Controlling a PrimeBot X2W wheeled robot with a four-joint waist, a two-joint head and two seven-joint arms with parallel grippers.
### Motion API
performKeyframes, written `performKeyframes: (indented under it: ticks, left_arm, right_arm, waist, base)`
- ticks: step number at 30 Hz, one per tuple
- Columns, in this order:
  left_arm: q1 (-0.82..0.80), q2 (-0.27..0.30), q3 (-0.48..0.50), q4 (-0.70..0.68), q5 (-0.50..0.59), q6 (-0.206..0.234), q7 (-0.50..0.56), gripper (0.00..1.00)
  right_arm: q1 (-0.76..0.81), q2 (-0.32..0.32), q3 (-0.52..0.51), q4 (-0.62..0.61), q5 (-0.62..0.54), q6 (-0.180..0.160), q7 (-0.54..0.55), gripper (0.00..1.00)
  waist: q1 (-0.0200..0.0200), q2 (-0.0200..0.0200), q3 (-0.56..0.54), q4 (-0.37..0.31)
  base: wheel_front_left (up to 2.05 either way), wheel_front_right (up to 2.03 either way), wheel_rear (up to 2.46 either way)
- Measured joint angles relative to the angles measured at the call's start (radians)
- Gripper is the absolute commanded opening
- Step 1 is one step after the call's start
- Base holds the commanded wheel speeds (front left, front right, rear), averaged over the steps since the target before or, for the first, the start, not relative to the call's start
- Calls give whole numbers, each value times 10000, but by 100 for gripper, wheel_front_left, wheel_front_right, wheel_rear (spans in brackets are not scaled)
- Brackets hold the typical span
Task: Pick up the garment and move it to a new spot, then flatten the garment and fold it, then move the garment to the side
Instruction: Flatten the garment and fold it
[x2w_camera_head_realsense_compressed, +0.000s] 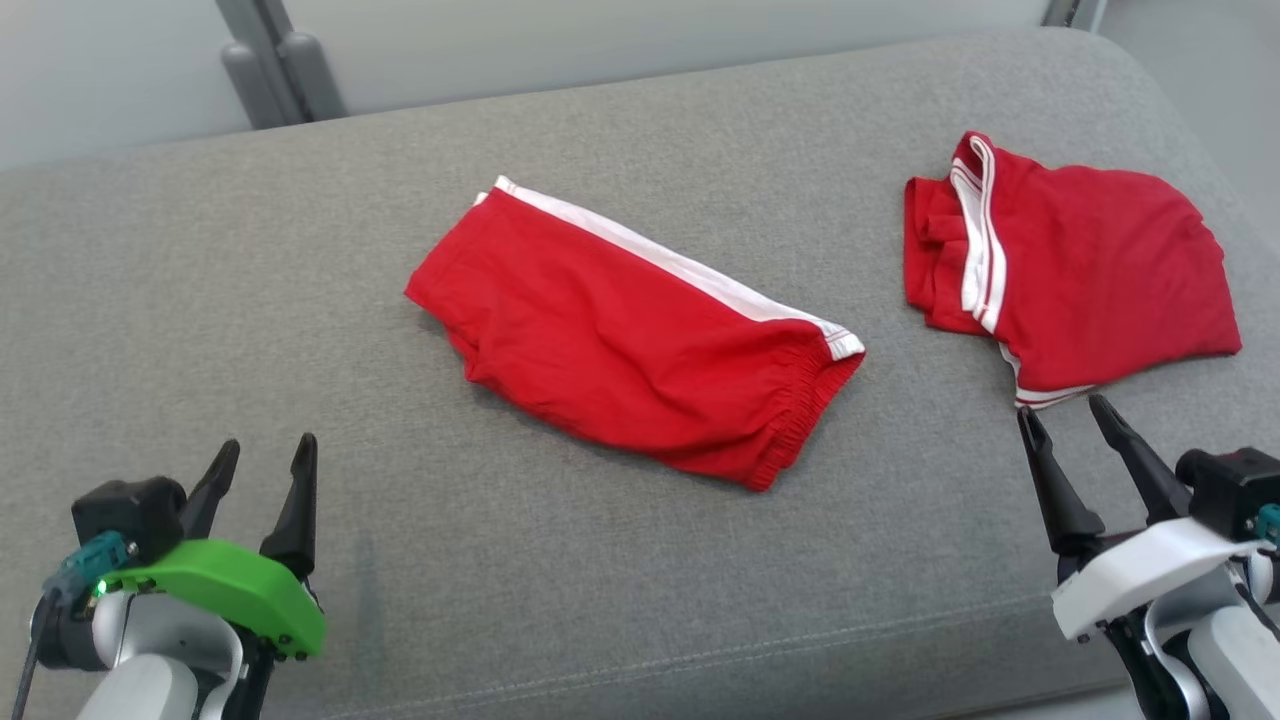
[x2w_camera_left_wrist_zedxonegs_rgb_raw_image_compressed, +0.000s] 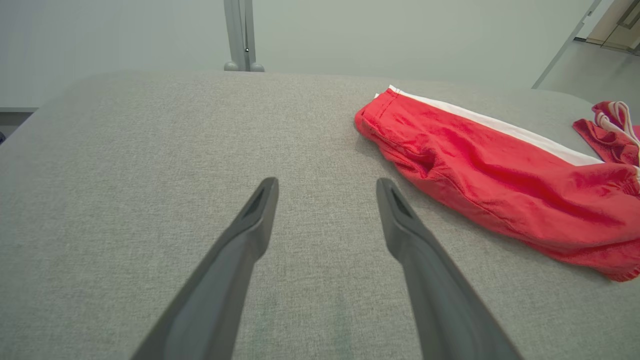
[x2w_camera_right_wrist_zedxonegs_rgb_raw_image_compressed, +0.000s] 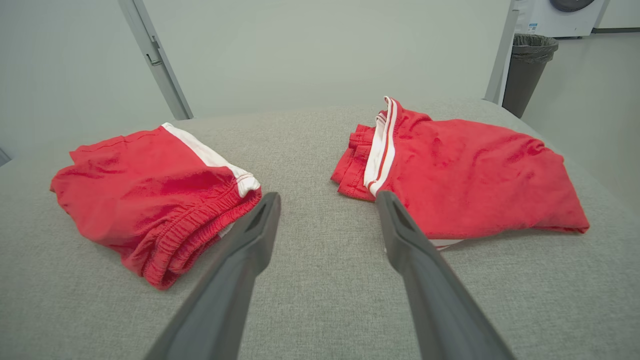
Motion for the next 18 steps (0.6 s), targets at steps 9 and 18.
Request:
performKeyframes:
  ticks: [9, 18]
  left_arm:
    - [1452, 6, 192, -399, 197, 209, -832, 100]
    - [2158, 136, 633, -796, 257, 322, -1446, 100]
  right_arm:
    - [895, 132, -209, 6, -387, -77, -2, 100]
    - [1479, 385, -376, -33, -727, -81, -27, 100]
  waist:
    - [0, 0, -660, 802]
    - [0, 0, -928, 1061]
  base:
    - [0, 0, 0]
    - [0, 0, 0]
